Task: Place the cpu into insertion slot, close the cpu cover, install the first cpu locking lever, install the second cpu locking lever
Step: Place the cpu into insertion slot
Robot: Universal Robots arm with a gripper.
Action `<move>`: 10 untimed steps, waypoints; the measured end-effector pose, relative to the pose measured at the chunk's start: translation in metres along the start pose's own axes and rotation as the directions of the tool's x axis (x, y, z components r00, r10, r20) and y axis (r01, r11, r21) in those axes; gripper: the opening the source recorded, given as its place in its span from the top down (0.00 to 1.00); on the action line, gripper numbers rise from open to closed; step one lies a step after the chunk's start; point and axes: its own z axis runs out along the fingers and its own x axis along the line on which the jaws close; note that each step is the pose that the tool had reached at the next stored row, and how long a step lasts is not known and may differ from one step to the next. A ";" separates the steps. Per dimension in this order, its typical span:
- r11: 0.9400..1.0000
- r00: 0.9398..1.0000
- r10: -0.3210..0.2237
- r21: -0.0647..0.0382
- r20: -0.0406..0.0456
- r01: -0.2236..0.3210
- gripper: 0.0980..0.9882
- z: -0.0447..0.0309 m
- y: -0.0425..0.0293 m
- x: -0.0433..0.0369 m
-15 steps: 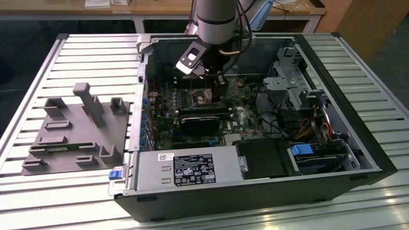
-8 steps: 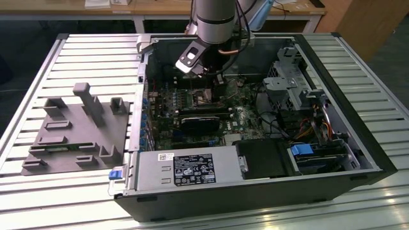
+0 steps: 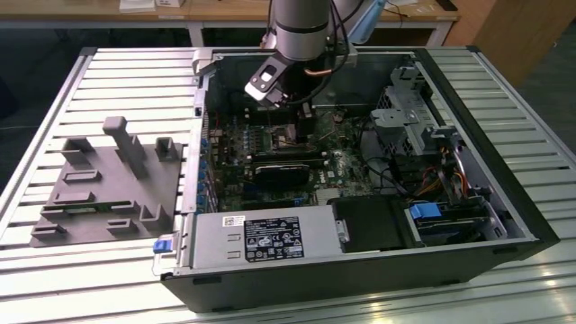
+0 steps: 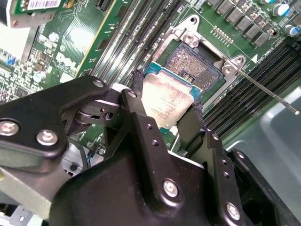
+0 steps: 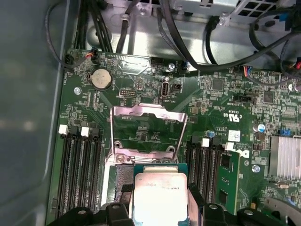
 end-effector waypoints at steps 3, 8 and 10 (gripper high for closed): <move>1.000 1.000 0.020 0.001 0.001 -0.020 0.51 0.0010 -0.0014 0.0009; 0.999 0.999 0.040 0.002 0.002 -0.040 0.51 0.0037 -0.0043 0.0039; 0.999 0.999 0.047 0.002 0.003 -0.048 0.51 0.0049 -0.0054 0.0054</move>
